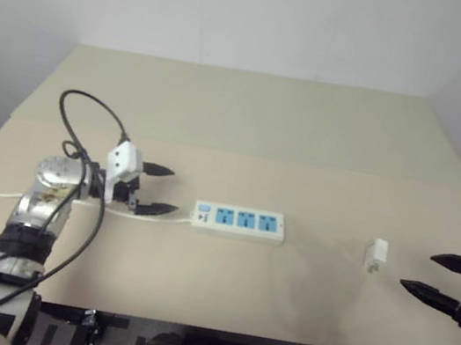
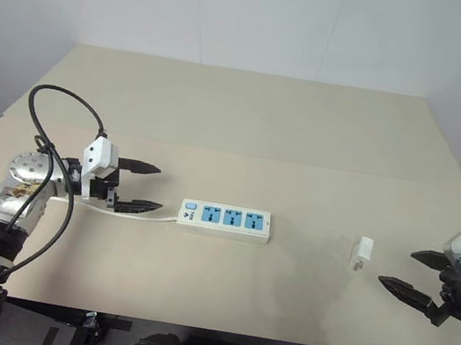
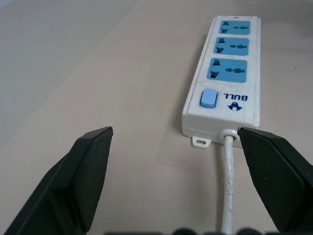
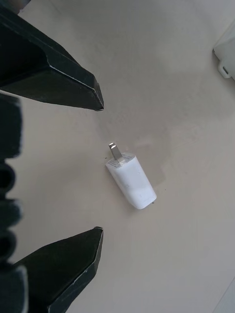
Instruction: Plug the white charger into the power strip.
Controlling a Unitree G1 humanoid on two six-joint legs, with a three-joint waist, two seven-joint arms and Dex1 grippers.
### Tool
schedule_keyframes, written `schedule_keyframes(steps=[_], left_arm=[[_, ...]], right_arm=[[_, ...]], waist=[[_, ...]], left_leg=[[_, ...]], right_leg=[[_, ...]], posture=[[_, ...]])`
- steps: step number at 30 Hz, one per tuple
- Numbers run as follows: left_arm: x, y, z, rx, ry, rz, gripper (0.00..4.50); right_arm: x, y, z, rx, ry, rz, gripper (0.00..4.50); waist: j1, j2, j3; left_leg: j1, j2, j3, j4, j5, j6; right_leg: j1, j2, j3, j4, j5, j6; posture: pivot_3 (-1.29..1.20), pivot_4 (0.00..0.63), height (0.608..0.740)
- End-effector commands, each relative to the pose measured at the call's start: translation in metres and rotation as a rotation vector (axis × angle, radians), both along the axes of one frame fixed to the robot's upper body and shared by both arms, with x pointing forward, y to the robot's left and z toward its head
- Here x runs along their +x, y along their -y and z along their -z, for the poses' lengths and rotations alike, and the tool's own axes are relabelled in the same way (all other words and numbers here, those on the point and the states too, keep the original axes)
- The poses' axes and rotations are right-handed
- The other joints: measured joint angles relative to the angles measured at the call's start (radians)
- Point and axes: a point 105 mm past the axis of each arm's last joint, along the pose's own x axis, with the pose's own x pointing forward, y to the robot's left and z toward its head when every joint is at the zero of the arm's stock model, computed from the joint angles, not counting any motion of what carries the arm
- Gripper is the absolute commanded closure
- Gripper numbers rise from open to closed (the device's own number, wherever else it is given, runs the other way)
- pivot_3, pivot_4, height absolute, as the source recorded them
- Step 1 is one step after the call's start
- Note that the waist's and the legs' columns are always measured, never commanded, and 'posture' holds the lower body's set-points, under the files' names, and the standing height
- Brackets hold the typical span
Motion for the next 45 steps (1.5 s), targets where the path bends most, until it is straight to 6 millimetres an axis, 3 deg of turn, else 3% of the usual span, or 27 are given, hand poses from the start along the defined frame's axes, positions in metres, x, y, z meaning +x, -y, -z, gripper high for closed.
schedule_keyframes(steps=[1, 32, 35, 37, 45], left_arm=[[0.001, 0.001, -0.014, -0.011, 0.048, 0.009, 0.03], [-0.003, 0.007, -0.01, -0.016, 0.028, 0.056, 0.03], [-0.006, 0.015, -0.008, -0.058, 0.037, 0.108, 0.03], [-0.006, 0.024, -0.016, -0.19, 0.089, 0.151, 0.03], [-0.006, 0.024, 0.01, -0.206, 0.07, 0.235, 0.03]], right_arm=[[0.001, -0.001, -0.012, -0.023, 0.038, -0.005, 0.0], [-0.001, -0.004, -0.01, -0.021, 0.021, -0.013, 0.0], [-0.001, -0.004, -0.01, -0.024, 0.027, -0.017, 0.0], [0.0, -0.006, -0.01, -0.024, 0.037, -0.026, 0.0], [-0.006, -0.011, -0.01, -0.03, 0.033, -0.04, 0.0]], waist=[[0.0, 0.0, 0.0], [0.0, 0.0, 0.0], [0.0, 0.0, 0.0], [0.001, 0.0, 0.0], [-0.003, 0.0, 0.0]], left_leg=[[0.0, 0.0, 0.0, 0.0, 0.0, 0.0], [0.0, 0.0, 0.0, 0.0, 0.0, 0.0], [0.0, 0.0, 0.0, 0.0, 0.0, 0.0], [0.0, 0.0, 0.0, 0.0, 0.0, 0.0], [0.0, 0.0, 0.0, 0.001, 0.0, 0.0]], right_leg=[[0.0, 0.0, 0.0, 0.0, 0.0, 0.0], [0.0, 0.0, 0.0, 0.0, 0.0, 0.0], [0.0, 0.0, 0.0, 0.0, 0.0, 0.0], [0.0, 0.0, 0.0, 0.0, 0.0, 0.0], [0.0, 0.0, -0.001, 0.0, 0.0, 0.0]], posture=[[0.0, 0.15, 0.74], [0.0, 0.15, 0.74], [0.0, 0.15, 0.74], [0.0, 0.15, 0.74], [0.0, 0.15, 0.74]])
